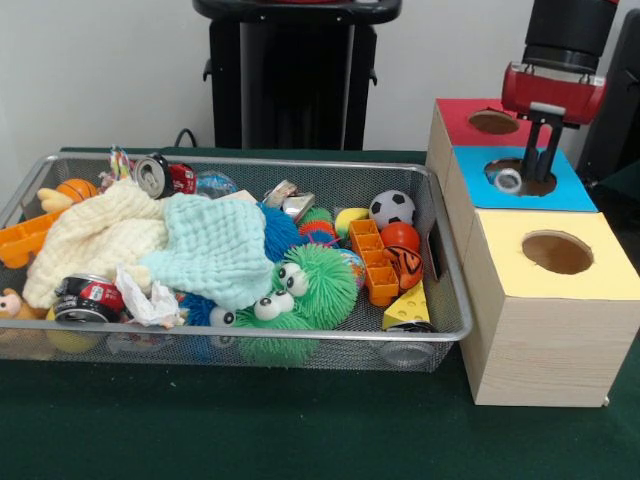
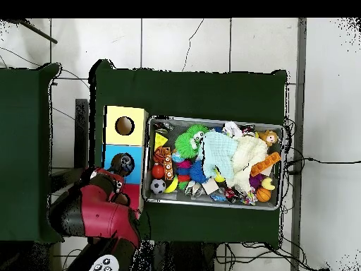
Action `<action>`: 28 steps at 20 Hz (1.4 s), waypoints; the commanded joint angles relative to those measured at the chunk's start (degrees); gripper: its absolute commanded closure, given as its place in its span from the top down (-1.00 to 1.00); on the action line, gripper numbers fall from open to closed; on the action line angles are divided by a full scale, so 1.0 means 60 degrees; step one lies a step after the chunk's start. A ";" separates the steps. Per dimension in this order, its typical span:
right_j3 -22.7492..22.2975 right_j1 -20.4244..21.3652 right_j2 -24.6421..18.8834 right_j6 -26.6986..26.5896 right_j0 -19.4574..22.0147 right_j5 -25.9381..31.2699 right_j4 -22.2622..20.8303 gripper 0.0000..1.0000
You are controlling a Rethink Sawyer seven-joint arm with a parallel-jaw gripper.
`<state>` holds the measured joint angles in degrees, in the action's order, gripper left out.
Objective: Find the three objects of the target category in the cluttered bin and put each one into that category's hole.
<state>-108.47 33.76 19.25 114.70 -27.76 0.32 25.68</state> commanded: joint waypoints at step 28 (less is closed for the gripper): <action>-0.1680 0.2876 -0.2585 -0.1321 0.4504 0.1687 -0.1941 -1.00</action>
<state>-109.84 49.85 16.40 114.70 -10.49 16.35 22.09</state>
